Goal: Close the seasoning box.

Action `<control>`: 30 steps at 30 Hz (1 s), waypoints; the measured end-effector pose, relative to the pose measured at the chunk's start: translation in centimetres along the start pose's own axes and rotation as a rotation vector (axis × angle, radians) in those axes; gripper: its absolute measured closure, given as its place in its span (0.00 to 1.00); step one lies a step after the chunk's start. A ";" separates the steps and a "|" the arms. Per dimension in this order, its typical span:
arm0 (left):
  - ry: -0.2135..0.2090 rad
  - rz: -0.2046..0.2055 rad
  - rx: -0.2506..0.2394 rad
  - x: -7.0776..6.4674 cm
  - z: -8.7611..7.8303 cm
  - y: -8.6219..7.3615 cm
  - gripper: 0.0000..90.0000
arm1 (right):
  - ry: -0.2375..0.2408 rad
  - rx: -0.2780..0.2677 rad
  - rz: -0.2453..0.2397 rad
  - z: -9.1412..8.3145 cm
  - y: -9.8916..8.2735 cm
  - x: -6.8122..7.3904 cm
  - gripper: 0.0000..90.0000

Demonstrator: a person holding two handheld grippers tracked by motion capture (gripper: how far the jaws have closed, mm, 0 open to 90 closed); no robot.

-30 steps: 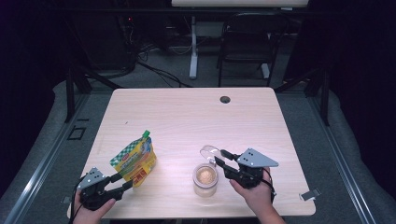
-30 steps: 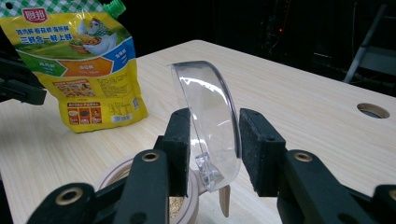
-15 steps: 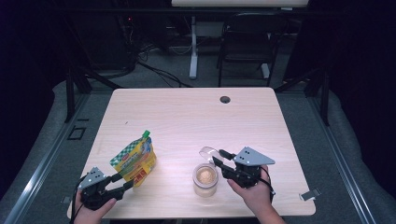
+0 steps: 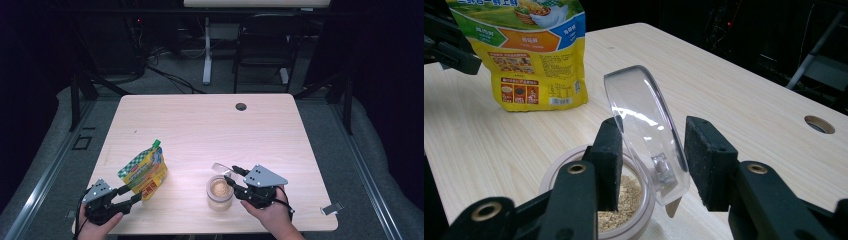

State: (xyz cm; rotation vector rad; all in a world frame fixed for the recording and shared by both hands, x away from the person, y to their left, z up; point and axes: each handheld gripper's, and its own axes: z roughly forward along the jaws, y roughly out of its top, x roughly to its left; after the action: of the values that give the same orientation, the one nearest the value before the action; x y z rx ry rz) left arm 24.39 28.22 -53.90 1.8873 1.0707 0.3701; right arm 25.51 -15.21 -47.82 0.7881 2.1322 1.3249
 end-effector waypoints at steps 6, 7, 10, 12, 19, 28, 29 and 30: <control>0.002 0.004 0.002 0.0 0.0 0.0 0.49 | -0.002 -0.010 -0.007 0.0 -0.4 0.7 0.62; 0.001 0.004 0.002 0.0 0.0 0.0 0.49 | -0.006 -0.010 -0.009 0.0 -0.4 0.8 0.62; 0.003 0.004 0.002 0.0 0.0 0.0 0.49 | -0.007 -0.014 -0.022 0.0 -0.7 1.1 0.59; 0.003 0.004 0.004 0.0 0.0 0.0 0.49 | -0.011 -0.008 -0.036 0.0 -0.9 1.4 0.58; 0.002 0.005 0.005 0.0 0.1 0.0 0.49 | -0.012 0.001 -0.047 0.2 -1.4 2.0 0.51; 0.004 0.010 0.005 0.0 0.1 0.0 0.49 | -0.008 0.000 -0.054 0.3 -1.8 2.3 0.46; 0.005 0.010 0.005 0.0 0.2 0.0 0.49 | -0.009 0.002 -0.057 0.3 -1.9 2.3 0.46; 0.006 0.011 0.005 0.0 0.2 0.0 0.49 | -0.009 0.004 -0.062 0.3 -1.9 2.4 0.46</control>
State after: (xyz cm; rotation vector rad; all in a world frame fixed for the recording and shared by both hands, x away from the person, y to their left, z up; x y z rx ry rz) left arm 24.46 28.10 -54.02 1.8977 1.0667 0.3800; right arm 23.64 -14.05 -49.95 0.7223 2.1360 1.2831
